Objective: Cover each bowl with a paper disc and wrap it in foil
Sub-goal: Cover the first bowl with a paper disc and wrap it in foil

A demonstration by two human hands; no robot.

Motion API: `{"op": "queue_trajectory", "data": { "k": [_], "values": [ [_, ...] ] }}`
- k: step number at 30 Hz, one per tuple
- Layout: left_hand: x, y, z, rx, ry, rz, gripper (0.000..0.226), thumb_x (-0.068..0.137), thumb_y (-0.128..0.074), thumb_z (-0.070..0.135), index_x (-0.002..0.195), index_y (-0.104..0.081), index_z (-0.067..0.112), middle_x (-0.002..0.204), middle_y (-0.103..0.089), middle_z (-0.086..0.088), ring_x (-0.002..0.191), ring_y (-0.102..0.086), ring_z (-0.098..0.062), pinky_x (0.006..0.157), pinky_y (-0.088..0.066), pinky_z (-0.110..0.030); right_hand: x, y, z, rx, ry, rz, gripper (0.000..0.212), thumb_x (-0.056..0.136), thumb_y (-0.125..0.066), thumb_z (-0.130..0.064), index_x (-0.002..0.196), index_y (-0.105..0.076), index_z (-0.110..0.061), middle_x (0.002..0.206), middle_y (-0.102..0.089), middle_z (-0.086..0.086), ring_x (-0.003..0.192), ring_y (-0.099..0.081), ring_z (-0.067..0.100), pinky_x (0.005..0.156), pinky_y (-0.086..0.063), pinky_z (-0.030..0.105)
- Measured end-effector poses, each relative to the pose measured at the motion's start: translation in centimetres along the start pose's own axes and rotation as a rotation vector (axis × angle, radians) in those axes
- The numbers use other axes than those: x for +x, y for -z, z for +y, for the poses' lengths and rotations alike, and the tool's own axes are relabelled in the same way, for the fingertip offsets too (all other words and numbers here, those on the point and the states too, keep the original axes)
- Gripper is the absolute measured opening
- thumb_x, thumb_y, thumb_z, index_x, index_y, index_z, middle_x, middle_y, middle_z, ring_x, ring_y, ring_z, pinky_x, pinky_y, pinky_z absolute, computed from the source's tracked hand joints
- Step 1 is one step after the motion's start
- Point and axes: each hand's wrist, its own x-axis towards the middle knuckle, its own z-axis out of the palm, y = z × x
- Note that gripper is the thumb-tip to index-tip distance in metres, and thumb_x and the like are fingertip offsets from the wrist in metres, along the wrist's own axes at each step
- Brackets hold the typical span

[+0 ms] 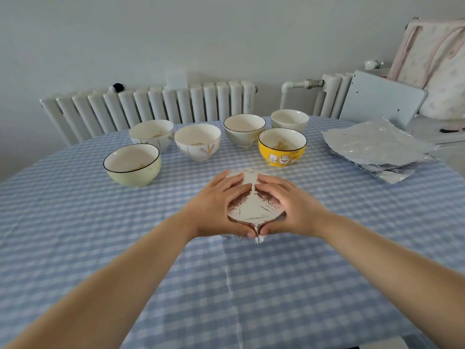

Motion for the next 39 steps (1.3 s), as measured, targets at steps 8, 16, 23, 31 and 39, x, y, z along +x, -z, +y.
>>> {"op": "queue_trajectory", "data": {
  "k": [8, 16, 23, 31, 39],
  "values": [
    [-0.4, 0.9, 0.4, -0.073, 0.037, -0.065, 0.117, 0.059, -0.078, 0.071, 0.155, -0.020, 0.038, 0.161, -0.007, 0.020, 0.145, -0.009, -0.006, 0.119, -0.016, -0.032, -0.3, 1.0, -0.6, -0.015, -0.044, -0.105, 0.116, 0.059, -0.080, -0.068, 0.153, -0.018, -0.039, 0.159, 0.003, -0.027, 0.145, -0.010, 0.000, 0.114, -0.022, 0.026],
    [-0.4, 1.5, 0.8, -0.007, 0.056, -0.124, 0.113, 0.061, -0.076, 0.072, 0.154, -0.019, 0.040, 0.160, -0.005, 0.022, 0.147, -0.008, -0.011, 0.118, -0.017, -0.036, -0.1, 4.1, -1.9, 0.336, -0.232, -0.019, 0.117, 0.062, -0.030, -0.096, 0.156, -0.014, -0.030, 0.165, -0.003, -0.008, 0.150, -0.005, 0.007, 0.123, -0.011, 0.035],
    [-0.5, 1.6, 1.4, 0.009, 0.108, -0.171, 0.118, 0.061, -0.074, 0.074, 0.155, -0.011, 0.041, 0.160, 0.003, 0.025, 0.147, -0.004, -0.008, 0.119, -0.019, -0.042, 1.3, 0.0, -4.4, 0.323, -0.359, 0.124, 0.055, 0.106, -0.034, -0.036, 0.154, -0.025, -0.010, 0.163, -0.019, 0.004, 0.150, -0.017, 0.015, 0.119, -0.014, 0.030],
    [0.6, 1.8, 1.8, 0.007, 0.203, -0.108, 0.101, 0.077, -0.004, 0.087, 0.158, -0.007, 0.028, 0.165, 0.010, 0.011, 0.152, 0.007, -0.020, 0.123, -0.003, -0.044, 1.6, -1.2, -4.1, 0.196, -0.372, 0.181, 0.053, 0.105, -0.035, -0.035, 0.153, -0.029, -0.012, 0.162, -0.022, 0.002, 0.150, -0.016, 0.015, 0.119, -0.015, 0.031],
    [3.6, 0.6, 3.0, 0.197, 0.011, 0.006, 0.054, 0.107, -0.015, 0.037, 0.158, -0.012, 0.022, 0.165, -0.010, 0.006, 0.152, -0.004, -0.012, 0.122, -0.001, -0.031, 1.7, -1.4, -3.9, 0.191, -0.342, 0.226, 0.047, 0.106, -0.034, -0.024, 0.151, -0.033, -0.011, 0.161, -0.025, 0.002, 0.149, -0.017, 0.014, 0.119, -0.013, 0.026]
  ]
}}
